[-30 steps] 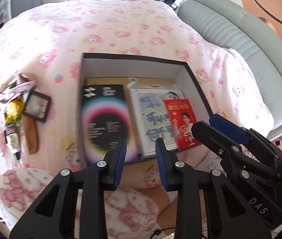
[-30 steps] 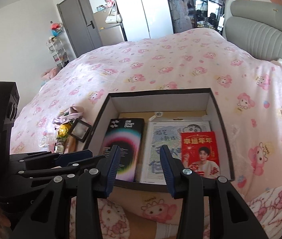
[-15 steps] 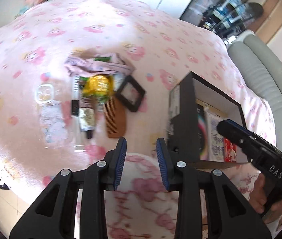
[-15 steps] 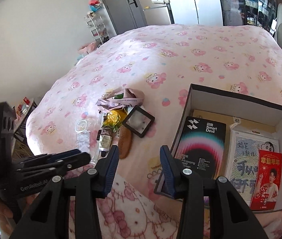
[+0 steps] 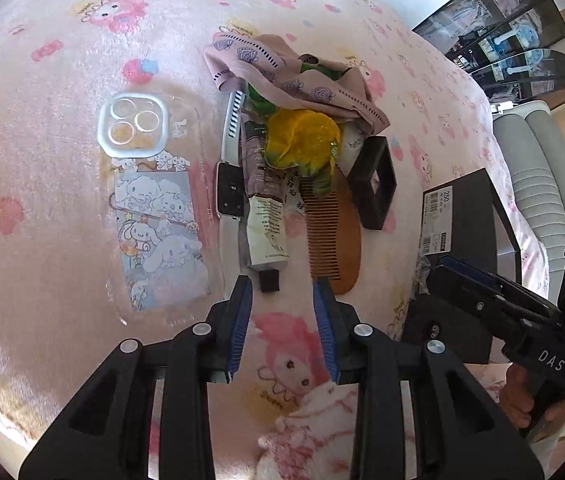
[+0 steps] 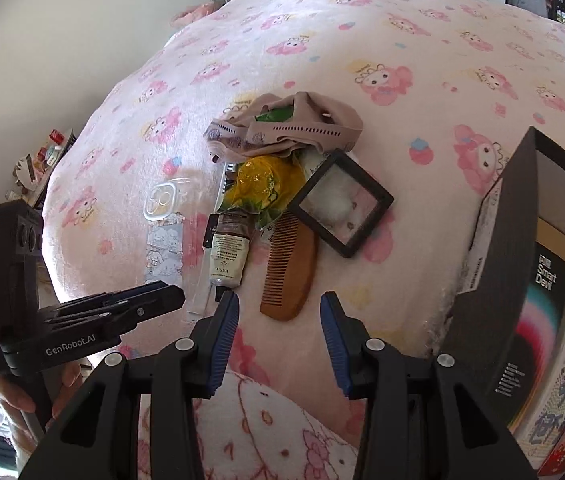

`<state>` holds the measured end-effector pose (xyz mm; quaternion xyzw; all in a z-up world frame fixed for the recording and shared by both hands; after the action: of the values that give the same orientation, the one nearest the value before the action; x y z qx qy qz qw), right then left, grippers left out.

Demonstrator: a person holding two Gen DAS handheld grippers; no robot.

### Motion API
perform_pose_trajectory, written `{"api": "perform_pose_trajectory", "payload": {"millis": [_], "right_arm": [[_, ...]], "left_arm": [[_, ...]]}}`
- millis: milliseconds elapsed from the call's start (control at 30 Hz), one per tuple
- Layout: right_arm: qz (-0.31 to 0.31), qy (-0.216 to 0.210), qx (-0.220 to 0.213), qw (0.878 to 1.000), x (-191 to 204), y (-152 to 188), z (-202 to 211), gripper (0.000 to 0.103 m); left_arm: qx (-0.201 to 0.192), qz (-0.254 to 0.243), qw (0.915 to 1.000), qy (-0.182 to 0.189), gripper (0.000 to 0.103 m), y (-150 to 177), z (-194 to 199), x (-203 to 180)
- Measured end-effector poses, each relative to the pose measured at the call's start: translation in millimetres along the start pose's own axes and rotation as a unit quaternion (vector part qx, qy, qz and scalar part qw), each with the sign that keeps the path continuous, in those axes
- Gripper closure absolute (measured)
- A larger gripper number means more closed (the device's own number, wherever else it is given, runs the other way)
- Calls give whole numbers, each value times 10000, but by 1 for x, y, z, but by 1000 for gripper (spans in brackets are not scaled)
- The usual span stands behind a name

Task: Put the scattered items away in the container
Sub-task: 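Move the left gripper to the cream-and-brown hand cream tube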

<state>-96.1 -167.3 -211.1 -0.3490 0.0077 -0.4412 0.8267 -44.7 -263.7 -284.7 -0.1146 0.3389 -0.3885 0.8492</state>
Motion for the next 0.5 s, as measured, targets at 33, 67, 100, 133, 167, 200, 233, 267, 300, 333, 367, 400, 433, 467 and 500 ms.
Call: {"api": "perform_pose_trajectory", "payload": {"millis": [33, 67, 100, 133, 167, 200, 233, 267, 300, 333, 367, 400, 433, 467, 500], "right_arm": [[19, -33, 78, 10000, 1, 1, -6, 65], [25, -44, 130, 9999, 1, 1, -11, 65], [32, -25, 170, 9998, 1, 1, -17, 65], [46, -10, 214, 9998, 1, 1, -22, 65], [47, -22, 264, 9996, 1, 2, -27, 65], [36, -50, 320, 9995, 2, 3, -33, 65], [18, -72, 376, 9993, 3, 4, -38, 65], [16, -76, 421, 9991, 3, 5, -42, 65], [31, -67, 460, 9989, 3, 6, -47, 65], [35, -64, 486, 9988, 3, 6, -49, 65], [21, -73, 517, 9986, 3, 7, -52, 65], [-4, -81, 546, 9985, 3, 9, -54, 65], [-23, -81, 564, 9984, 2, 9, -56, 65], [-34, -84, 582, 9983, 2, 10, -57, 65], [-45, -87, 599, 9982, 2, 12, -58, 65]], "left_arm": [[94, 51, 9999, 76, 72, 0, -7, 2], [184, 121, 9996, 155, 72, 0, -13, 3], [242, 185, 9993, 218, 72, -1, -19, 5], [300, 217, 9989, 289, 72, 0, -24, 5], [377, 247, 9983, 364, 72, 0, -28, 5], [443, 277, 9977, 430, 72, 1, -32, 4], [470, 284, 9974, 474, 72, 1, -36, 3], [499, 276, 9971, 497, 72, 1, -40, 3], [527, 259, 9971, 477, 72, 0, -44, 3], [548, 251, 9972, 433, 70, -1, -48, 4], [571, 262, 9973, 392, 70, -1, -53, 5], [601, 282, 9970, 387, 69, -2, -57, 6], [638, 302, 9967, 402, 69, -2, -61, 5], [676, 294, 9965, 389, 69, -1, -65, 5], [707, 249, 9966, 348, 69, 1, -68, 3]]}}
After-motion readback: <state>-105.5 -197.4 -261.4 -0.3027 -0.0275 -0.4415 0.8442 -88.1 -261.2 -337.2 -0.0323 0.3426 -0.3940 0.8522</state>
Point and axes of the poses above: each gripper's, at about its wrist camera, not at the fingertips, and z roughly against the way its jaws point, x to its left, y to its underside, the point moved 10 cm from there along -z, roughly the way its jaws point, and after that the axes turned 15 degrees about -x, right-handed, at the moved point
